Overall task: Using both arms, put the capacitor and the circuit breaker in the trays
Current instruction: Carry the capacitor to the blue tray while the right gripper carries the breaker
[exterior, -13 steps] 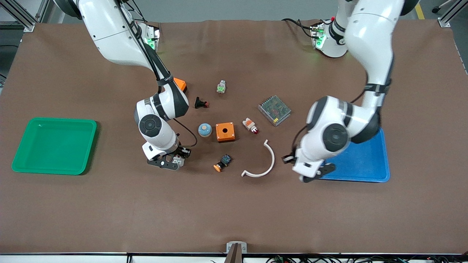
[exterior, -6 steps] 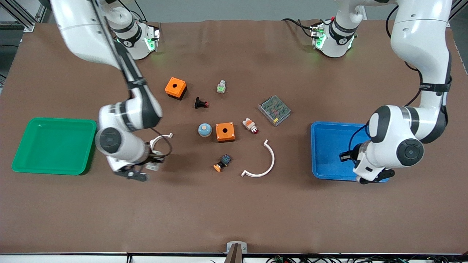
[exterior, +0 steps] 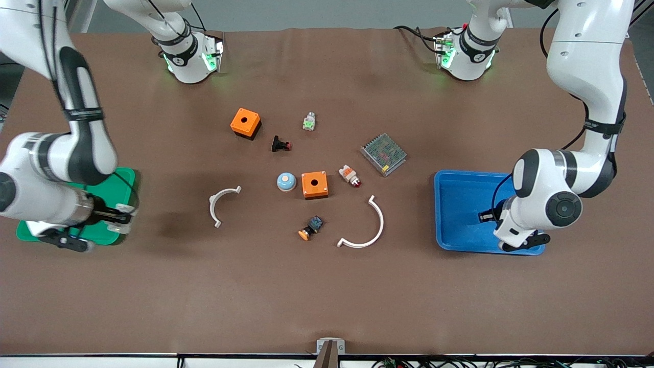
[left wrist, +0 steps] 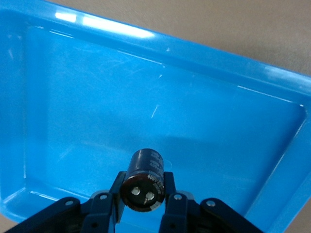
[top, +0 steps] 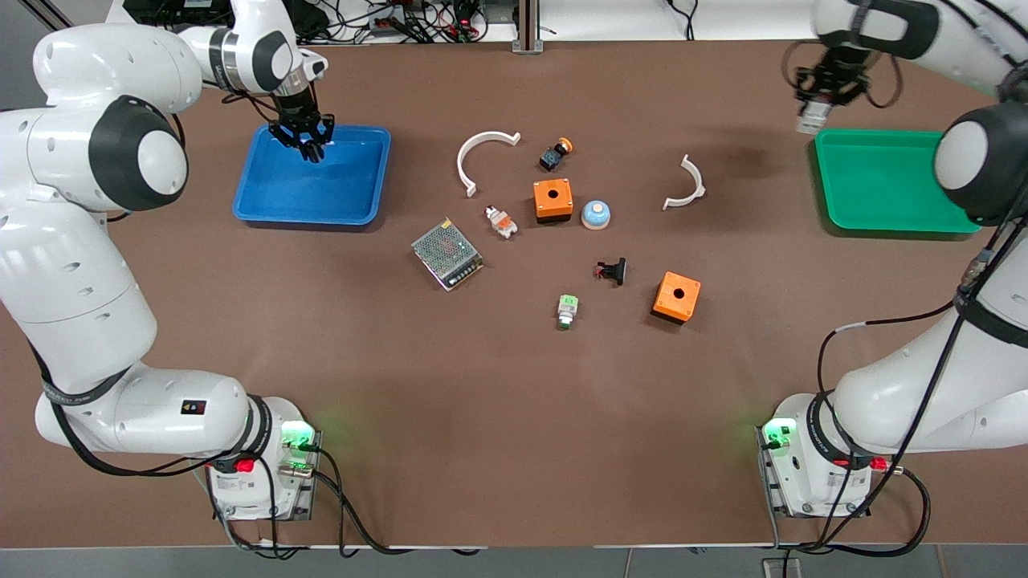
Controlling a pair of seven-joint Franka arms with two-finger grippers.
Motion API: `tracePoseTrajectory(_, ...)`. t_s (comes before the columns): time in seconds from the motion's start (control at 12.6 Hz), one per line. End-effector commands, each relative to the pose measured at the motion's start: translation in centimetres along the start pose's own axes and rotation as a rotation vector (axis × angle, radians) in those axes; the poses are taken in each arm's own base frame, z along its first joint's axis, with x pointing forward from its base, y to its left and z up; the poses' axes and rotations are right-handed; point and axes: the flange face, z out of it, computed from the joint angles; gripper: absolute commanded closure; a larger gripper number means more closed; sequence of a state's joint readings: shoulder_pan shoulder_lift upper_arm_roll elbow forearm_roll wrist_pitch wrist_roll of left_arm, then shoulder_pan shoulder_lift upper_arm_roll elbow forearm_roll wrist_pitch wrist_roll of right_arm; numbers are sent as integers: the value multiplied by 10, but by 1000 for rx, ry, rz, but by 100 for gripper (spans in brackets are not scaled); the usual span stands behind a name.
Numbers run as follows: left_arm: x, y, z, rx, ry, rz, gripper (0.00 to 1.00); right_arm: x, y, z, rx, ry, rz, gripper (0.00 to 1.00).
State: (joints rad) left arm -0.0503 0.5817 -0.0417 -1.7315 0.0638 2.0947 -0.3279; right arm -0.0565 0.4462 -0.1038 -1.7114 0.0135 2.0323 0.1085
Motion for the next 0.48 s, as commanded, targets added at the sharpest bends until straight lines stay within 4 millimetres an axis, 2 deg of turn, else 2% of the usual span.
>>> tracePoseTrajectory(0.0, -6, 2, 12, 3, 38, 11, 73, -11, 74, 2, 13, 5, -81, 100)
tracePoseTrajectory(0.16, -7, 1, 20, 1, 41, 11, 73, -13, 134, 24, 15, 54, -155, 100)
tracePoseTrajectory(0.32, -9, -1, 27, 1, 37, 9, 73, -17, 174, 42, 4, 103, -216, 100)
tracePoseTrajectory(0.4, -9, -1, 33, -3, 44, 10, 73, -19, 185, 51, -1, 116, -227, 100)
